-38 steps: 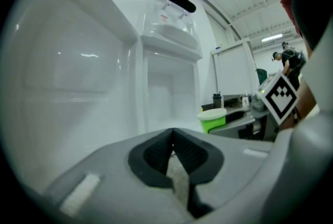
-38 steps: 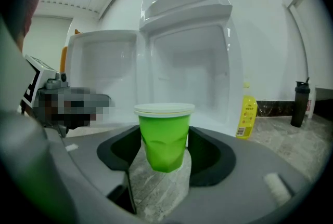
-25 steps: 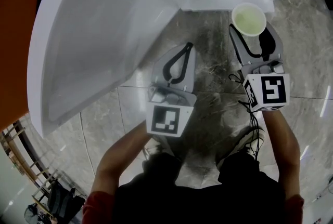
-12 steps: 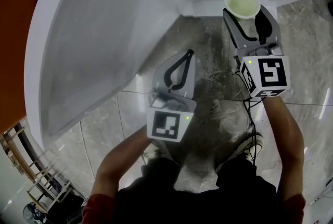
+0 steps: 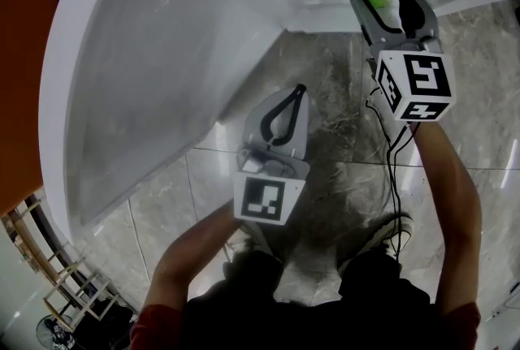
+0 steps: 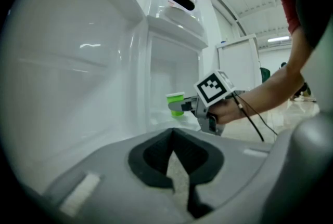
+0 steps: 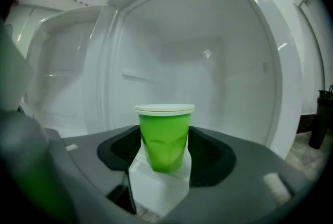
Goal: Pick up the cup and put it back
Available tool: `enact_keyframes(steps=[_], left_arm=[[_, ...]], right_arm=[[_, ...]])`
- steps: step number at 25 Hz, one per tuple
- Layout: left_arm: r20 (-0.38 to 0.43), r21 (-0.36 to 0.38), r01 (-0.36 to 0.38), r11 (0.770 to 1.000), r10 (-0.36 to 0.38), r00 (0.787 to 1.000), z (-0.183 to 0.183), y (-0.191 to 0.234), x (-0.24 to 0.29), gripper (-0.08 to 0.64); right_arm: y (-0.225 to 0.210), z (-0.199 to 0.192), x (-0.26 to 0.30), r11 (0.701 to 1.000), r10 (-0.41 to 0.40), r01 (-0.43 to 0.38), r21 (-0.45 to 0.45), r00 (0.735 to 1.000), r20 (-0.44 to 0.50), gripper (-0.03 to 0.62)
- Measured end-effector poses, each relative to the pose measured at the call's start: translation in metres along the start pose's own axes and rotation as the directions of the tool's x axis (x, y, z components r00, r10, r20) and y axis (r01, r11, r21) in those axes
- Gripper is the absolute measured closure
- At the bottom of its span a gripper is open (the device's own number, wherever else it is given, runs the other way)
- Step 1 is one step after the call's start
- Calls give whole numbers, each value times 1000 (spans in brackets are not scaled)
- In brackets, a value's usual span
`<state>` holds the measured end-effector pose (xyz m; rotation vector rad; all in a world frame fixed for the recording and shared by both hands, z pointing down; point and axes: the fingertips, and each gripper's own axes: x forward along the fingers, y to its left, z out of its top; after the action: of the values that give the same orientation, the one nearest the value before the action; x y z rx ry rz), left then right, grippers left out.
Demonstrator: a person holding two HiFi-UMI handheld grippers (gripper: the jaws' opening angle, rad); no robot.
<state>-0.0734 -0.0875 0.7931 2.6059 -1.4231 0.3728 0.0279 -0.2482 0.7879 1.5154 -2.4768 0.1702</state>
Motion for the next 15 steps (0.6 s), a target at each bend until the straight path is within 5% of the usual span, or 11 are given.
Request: enact_keyframes(steps=[15], left_arm=[[-14, -13, 2, 1000, -2, 1000, -3, 2, -2, 560]], right_arm=[[-7, -1, 35, 998, -29, 29, -49, 999, -17, 310]])
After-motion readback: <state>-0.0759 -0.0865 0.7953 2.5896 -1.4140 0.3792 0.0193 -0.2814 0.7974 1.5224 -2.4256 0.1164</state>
